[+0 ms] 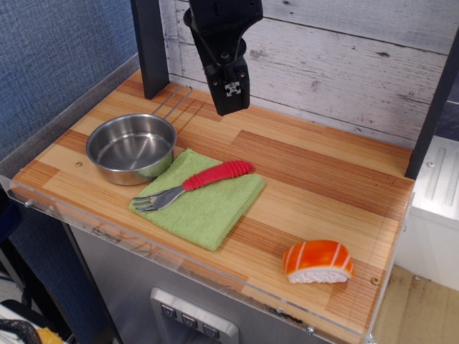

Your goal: Hold the apple slice from right edge of the table and place it inside the steel pan, which is left side of the green cloth.

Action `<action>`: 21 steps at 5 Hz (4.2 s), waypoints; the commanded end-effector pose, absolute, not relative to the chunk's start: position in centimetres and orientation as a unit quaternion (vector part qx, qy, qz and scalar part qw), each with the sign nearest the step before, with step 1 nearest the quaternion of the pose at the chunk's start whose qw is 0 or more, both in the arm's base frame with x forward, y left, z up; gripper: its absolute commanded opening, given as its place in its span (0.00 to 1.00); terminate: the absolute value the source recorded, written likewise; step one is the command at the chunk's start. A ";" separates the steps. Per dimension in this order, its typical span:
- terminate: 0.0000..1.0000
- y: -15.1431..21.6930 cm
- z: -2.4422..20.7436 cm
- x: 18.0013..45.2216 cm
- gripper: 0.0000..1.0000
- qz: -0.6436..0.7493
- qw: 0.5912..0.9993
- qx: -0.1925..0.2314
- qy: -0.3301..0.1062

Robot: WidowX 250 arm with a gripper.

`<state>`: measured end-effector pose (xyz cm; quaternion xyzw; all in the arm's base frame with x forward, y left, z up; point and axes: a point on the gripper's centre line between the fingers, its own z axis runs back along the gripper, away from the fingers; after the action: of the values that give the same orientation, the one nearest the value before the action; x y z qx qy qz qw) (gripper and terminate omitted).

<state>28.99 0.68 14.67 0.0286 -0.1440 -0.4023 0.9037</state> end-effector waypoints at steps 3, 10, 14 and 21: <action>0.00 -6.4 16.1 28.5 1.00 -0.469 0.867 -0.003 -0.167; 0.00 -12.2 4.5 25.2 1.00 -0.529 0.841 -0.028 -0.112; 0.00 -12.6 1.9 25.3 0.00 -0.530 0.844 -0.009 -0.083; 0.00 -7.3 15.1 24.7 0.00 -0.479 0.864 0.037 -0.148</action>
<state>25.09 -7.07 14.16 0.0330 -0.1328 -0.4768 0.8683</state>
